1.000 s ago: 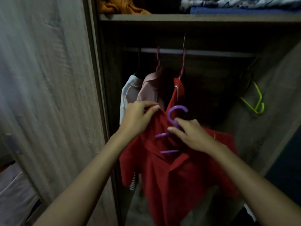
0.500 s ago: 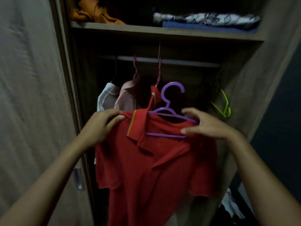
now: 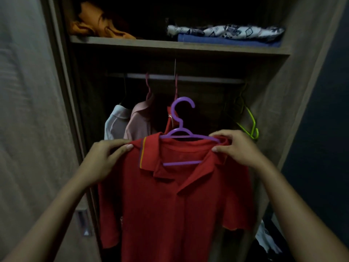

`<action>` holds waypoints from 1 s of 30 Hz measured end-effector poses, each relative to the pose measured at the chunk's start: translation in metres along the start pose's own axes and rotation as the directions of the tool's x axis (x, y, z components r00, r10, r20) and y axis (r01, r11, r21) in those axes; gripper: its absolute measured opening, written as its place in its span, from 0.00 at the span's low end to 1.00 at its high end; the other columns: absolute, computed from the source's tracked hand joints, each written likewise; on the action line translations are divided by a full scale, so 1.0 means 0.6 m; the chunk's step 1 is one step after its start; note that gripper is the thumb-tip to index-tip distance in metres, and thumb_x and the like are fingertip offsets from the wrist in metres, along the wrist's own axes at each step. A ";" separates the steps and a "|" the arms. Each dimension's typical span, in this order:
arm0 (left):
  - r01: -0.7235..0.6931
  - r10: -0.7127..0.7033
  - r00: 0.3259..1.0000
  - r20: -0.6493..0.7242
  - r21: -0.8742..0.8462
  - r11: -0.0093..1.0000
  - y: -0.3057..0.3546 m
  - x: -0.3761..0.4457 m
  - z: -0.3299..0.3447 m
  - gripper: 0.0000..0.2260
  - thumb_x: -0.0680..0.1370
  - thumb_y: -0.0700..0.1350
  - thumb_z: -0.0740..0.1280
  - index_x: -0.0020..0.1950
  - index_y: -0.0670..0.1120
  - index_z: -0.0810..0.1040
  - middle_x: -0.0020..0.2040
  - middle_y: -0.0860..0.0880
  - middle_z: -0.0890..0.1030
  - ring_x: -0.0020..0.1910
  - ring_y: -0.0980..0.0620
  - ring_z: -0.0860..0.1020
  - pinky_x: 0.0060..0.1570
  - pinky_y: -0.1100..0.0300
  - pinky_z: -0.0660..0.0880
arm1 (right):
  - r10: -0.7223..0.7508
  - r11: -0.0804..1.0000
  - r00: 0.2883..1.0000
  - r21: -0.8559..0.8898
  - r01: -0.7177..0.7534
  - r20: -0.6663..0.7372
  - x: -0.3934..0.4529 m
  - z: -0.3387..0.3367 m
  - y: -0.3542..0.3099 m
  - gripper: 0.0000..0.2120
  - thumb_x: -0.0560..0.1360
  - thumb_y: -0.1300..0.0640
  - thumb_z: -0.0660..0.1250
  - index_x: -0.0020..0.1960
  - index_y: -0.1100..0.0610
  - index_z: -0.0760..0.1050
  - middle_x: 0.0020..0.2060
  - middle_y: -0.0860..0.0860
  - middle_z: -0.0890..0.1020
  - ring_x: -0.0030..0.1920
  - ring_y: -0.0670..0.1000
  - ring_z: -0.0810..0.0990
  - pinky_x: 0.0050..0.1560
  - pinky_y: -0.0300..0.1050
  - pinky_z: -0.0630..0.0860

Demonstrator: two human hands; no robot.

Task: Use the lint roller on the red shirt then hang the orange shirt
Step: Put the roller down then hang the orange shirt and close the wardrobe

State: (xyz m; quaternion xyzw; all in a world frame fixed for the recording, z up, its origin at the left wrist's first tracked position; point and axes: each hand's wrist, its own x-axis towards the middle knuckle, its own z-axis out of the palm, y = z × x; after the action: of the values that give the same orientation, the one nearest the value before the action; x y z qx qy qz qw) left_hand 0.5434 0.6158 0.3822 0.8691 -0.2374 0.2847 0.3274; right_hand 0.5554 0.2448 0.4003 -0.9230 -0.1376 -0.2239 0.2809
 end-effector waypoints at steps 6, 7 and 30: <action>-0.002 0.000 0.989 -0.149 -0.017 1.000 0.032 -0.004 0.046 0.08 0.77 0.42 0.67 0.52 0.43 0.84 0.48 0.52 0.84 0.49 0.68 0.75 0.43 0.82 0.66 | 0.102 0.984 0.939 0.174 -0.046 -0.329 -0.070 0.097 -0.118 0.17 0.76 0.44 0.66 0.38 0.57 0.79 0.31 0.49 0.80 0.32 0.45 0.75 0.39 0.47 0.72; -0.016 0.010 0.988 -0.156 -0.039 0.999 0.044 -0.003 0.057 0.08 0.77 0.42 0.67 0.52 0.43 0.84 0.48 0.53 0.84 0.49 0.67 0.76 0.44 0.80 0.68 | 0.198 0.955 0.965 0.256 -0.150 -0.172 -0.076 0.114 -0.138 0.22 0.76 0.40 0.63 0.38 0.57 0.79 0.30 0.51 0.81 0.31 0.45 0.76 0.37 0.47 0.72; -0.053 0.053 0.999 -0.015 -0.039 0.998 0.041 0.211 0.216 0.27 0.78 0.35 0.59 0.76 0.38 0.55 0.78 0.42 0.54 0.77 0.49 0.52 0.70 0.69 0.46 | 0.470 0.815 0.873 0.446 -0.371 -0.132 0.153 0.116 -0.098 0.14 0.78 0.59 0.56 0.57 0.57 0.78 0.50 0.55 0.82 0.52 0.56 0.80 0.51 0.43 0.72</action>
State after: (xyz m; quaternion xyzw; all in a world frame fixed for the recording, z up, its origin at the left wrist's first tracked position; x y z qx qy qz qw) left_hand 0.6645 0.4792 0.3944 0.8538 -0.2636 0.2946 0.3386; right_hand 0.6357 0.3440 0.4204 -0.8180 0.0619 -0.2301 0.5235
